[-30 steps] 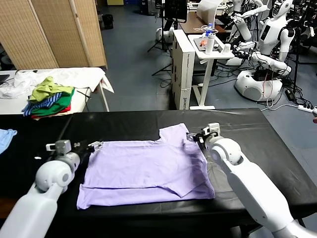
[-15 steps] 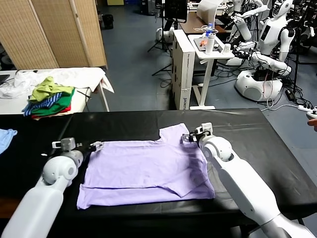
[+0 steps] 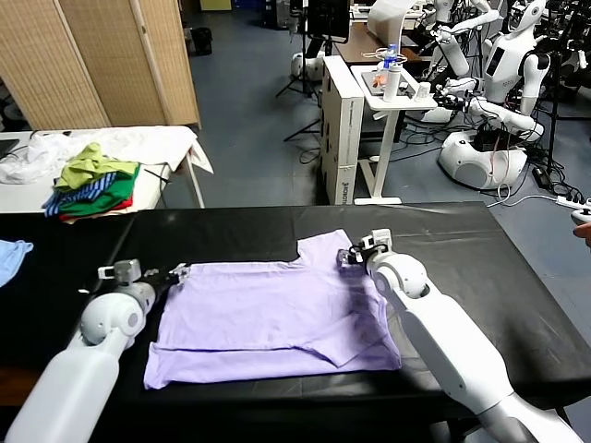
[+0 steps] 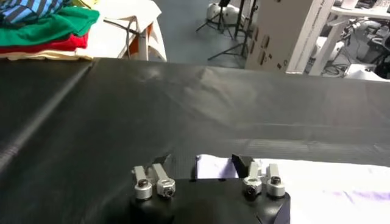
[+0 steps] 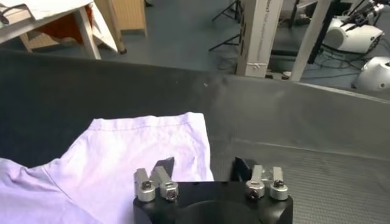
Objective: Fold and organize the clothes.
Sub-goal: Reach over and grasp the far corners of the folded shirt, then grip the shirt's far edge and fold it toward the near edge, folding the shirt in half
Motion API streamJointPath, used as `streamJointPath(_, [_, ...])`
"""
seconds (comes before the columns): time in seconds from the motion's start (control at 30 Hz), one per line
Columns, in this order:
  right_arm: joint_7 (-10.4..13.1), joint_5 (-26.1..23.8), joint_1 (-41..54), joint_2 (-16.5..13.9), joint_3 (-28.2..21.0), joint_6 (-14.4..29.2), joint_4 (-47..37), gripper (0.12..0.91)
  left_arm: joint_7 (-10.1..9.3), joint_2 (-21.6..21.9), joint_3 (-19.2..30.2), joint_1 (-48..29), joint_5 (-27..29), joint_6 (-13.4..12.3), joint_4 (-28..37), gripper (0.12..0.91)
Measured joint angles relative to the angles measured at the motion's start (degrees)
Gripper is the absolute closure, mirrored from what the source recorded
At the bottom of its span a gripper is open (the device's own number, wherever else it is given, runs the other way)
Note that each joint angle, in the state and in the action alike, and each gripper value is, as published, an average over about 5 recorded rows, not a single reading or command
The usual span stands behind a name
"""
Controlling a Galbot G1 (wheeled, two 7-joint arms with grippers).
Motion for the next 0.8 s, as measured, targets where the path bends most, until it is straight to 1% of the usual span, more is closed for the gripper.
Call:
streamJointPath(0.03, [-0.08, -0.1, -0.03, 0.04, 0.02, 0.06, -0.04, 0.636, 0.12, 0.0, 0.02, 0.03, -0.02, 0.03, -0.09, 0.63])
streamJointPath(0.07, [-0.15, -0.21, -0.06, 0.09, 0.05, 0.12, -0.07, 0.673, 0.25, 0.0, 0.04, 0.05, -0.04, 0.06, -0.18, 0.681])
streamJointPath(0.13, [-0.28, -0.39, -0.13, 0.15, 0.1, 0.34, -0.09, 0.746, 0.53, 0.01, 0.12, 0.04, -0.1, 0.13, -0.36, 0.763])
streamJointPath(0.23, [-0.39, -0.58, -0.3, 0.17, 0.2, 1.17, -0.03, 0.821, 0.91, 0.03, 0.3, -0.1, -0.16, 0.16, -0.58, 0.814])
streamJointPath(0.33, [-0.49, -0.6, -0.54, 0.14, 0.5, 2.4, 0.26, 0.86, 1.07, 0.02, 0.44, -0.25, -0.16, 0.08, -0.9, 0.842])
streamJointPath(0.47, [-1.09, -0.45, -0.96, -0.17, 1.28, 4.37, 1.17, 0.872, 1.02, 0.18, 0.32, -0.04, -0.24, -0.07, -1.82, 0.875])
streamJointPath(0.63, [-2.23, 0.31, -1.82, -1.12, 2.34, 6.71, 3.16, 0.873, 0.67, 0.91, -0.62, 1.04, -0.92, -0.11, -3.79, 0.883])
streamJointPath(0.8, [-2.74, 2.18, -3.33, -2.74, 3.55, 7.64, 6.59, 0.873, 0.43, 1.86, -2.13, 2.91, -1.84, -0.05, -6.7, 0.883])
